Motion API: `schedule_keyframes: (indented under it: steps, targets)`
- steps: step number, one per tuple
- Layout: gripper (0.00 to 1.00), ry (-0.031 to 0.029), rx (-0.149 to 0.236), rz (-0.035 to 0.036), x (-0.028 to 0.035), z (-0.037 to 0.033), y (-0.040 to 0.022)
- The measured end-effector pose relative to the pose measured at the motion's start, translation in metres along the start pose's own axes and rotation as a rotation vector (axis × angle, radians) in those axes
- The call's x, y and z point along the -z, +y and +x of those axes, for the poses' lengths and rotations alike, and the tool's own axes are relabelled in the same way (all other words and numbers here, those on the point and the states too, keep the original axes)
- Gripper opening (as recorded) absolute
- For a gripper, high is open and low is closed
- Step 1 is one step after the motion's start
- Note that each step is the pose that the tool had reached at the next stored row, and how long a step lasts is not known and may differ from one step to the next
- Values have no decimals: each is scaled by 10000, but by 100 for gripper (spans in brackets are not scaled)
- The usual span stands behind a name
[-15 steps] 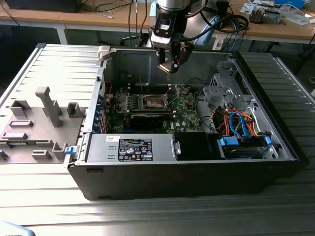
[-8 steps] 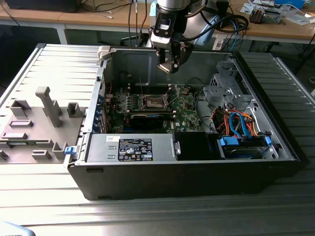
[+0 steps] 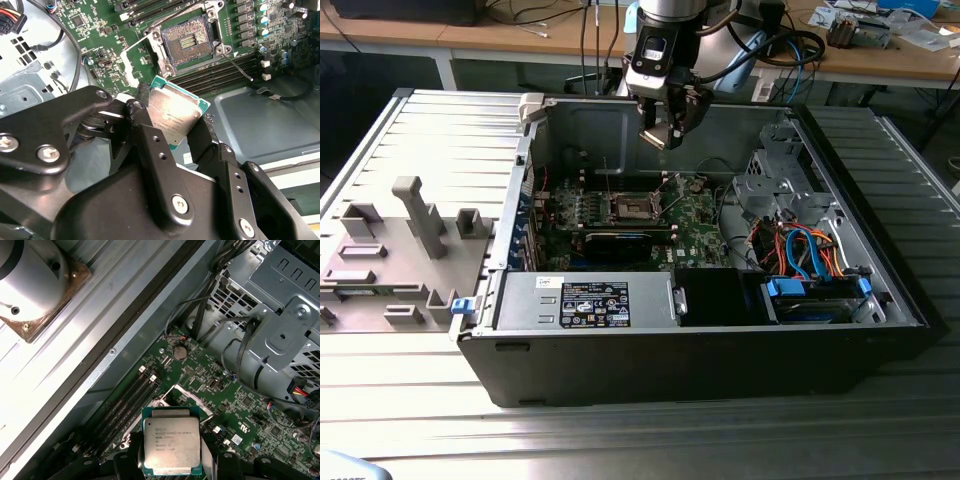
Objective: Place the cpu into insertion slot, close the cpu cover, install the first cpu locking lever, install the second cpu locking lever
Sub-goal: 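Place the cpu into insertion slot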
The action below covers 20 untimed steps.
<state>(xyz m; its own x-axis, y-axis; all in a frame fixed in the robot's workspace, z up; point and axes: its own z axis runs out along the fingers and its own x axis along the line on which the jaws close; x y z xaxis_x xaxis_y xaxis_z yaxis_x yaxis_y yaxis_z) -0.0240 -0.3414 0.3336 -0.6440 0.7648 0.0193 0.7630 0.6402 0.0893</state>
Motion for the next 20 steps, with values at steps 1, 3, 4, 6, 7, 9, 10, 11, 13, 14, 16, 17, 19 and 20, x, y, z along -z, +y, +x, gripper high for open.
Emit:
schedule_keyframes:
  steps: [1, 3, 4, 6, 7, 9, 10, 11, 13, 14, 16, 17, 19, 20]
  targets:
    - [55, -1, -7, 1, 0, 0, 0]
    - [55, -2, -26, 0, 0, 0, 0]
    - [55, -3, -32, -1, 0, 0, 0]
    - [55, -5, -58, -1, 0, 0, 0]
    - [55, -6, -67, -1, 0, 0, 0]
    - [55, -7, -82, -1, 0, 0, 0]
    - [55, -7, -89, -2, 0, 0, 0]
    - [55, -8, -97, -2, 0, 0, 0]
    - [55, -10, -116, -2, 0, 0, 0]
    - [55, -11, -128, -2, 0, 0, 0]
    - [55, -12, -144, -3, 0, 0, 0]
    - [55, -14, -152, -3, 0, 0, 0]
    - [55, -15, -166, -3, 0, 0, 0]
    - [55, -16, -177, -3, 0, 0, 0]
